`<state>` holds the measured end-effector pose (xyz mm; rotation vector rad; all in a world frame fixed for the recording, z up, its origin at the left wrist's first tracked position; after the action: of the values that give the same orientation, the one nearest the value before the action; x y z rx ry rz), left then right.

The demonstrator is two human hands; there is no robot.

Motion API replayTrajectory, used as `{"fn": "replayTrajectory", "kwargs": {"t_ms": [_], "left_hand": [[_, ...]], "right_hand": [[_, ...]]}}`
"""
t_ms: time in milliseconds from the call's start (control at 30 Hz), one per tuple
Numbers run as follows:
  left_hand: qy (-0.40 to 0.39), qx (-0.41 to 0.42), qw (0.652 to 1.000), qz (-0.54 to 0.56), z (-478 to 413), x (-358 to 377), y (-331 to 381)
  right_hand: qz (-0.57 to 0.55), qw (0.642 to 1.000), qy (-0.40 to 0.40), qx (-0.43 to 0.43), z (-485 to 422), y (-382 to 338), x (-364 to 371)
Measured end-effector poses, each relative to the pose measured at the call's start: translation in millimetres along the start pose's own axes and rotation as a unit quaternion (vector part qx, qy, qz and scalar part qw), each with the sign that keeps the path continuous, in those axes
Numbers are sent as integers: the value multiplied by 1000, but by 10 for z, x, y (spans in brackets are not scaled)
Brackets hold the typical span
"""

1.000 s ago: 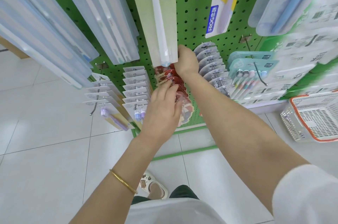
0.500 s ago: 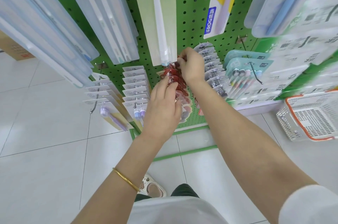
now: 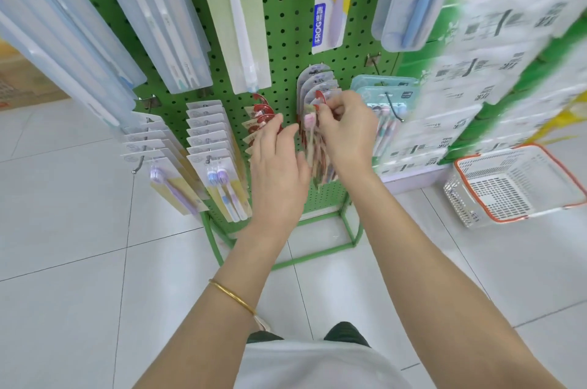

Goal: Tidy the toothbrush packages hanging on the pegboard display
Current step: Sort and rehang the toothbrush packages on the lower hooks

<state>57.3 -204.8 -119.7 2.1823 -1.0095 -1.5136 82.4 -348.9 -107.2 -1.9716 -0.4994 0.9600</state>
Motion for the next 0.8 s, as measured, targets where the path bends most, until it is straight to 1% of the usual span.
{"fn": "replayTrajectory", "kwargs": {"t_ms": [133, 233, 267, 333, 367, 400, 500, 567, 633, 700, 733, 800], "left_hand": [[-2, 4, 998, 69, 44, 11, 264], [-50, -29, 987, 152, 111, 136, 427], [-81, -58, 974, 202, 151, 210, 466], [-152, -121, 928, 318, 268, 383, 532], [-174, -135, 905, 363, 323, 473, 557], [-181, -135, 894, 387, 359, 533, 581], [-176, -168, 882, 404, 462, 716, 535], [-153, -185, 881, 407, 504, 783, 486], [-116, -199, 885, 405, 511, 791, 442], [-84, -203, 893, 393, 494, 785, 430], [-69, -203, 901, 377, 491, 772, 433], [-54, -202, 918, 337, 514, 760, 427]], "right_hand": [[-58, 998, 8, 5, 149, 57, -491], [-108, 993, -12, 37, 209, 194, -790], [-121, 991, -20, 46, 232, 239, -874], [-153, 985, -35, 67, 294, 313, -1013], [-167, 982, -39, 77, 328, 344, -1065], [-177, 980, -41, 85, 362, 375, -1106], [-184, 976, -34, 112, 427, 515, -1180], [-159, 976, -43, 139, 488, 699, -1166], [-118, 975, -88, 167, 642, 891, -1063], [-111, 971, -128, 169, 863, 969, -911], [-116, 972, -126, 163, 958, 956, -856], [-158, 971, -76, 164, 1078, 915, -814]]}}
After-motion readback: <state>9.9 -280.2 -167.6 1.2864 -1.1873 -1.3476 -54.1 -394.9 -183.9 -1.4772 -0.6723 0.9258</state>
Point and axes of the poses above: each hand's wrist, its own z-axis away from the middle knuckle, its own x-axis out of the palm, y = z × x, the point moved 8 cm from there along -z, towards the middle knuckle
